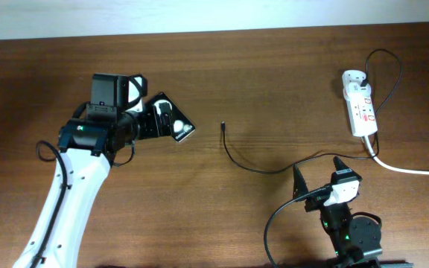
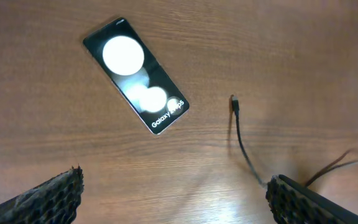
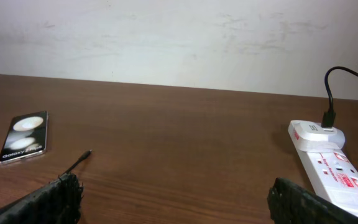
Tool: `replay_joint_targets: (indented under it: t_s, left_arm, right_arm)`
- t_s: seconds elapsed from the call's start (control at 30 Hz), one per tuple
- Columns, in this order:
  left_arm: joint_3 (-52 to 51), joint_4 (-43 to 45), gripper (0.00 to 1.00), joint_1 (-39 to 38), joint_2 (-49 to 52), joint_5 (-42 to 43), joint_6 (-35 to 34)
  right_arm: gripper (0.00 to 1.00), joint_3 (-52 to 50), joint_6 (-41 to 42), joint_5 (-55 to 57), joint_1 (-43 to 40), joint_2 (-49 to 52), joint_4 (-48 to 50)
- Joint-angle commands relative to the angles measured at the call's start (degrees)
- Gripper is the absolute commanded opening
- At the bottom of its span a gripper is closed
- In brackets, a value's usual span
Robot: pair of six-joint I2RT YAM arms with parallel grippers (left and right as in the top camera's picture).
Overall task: Plug charger to phone and switch on socket
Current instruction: 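Move the left gripper over the black phone and grasp it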
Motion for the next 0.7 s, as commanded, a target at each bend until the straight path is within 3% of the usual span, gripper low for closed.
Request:
replay_joint_targets:
  t_s: [0.0,0.13,0.37,0.67]
  left_arm:
    - [1.03,-0.85,0.99,0.28,0.37,-4.35,-11.13]
    - [7.89,-6.36,1.00,-2.99,6.14,-11.85,-15.56]
    - [38.97,-26.21,0.99,-6.38,33.99,-14.60,-21.33]
    - [40.87,-23.02,0.99,-5.92,47.15,-14.56,-30.18]
  right_arm:
    - [0.99,-0.31,-0.37,-0.33,-0.17,-0.44,-0.15]
    - [0.99,-0.31,-0.37,-0.33,-0.17,-0.44,-0.15]
    - [0.99,-0.31,-0.37,-0.33,-0.17,-0.44,-0.15]
    - [0.99,-0.31,-0.37,-0.33,-0.17,-0.44,-0.15]
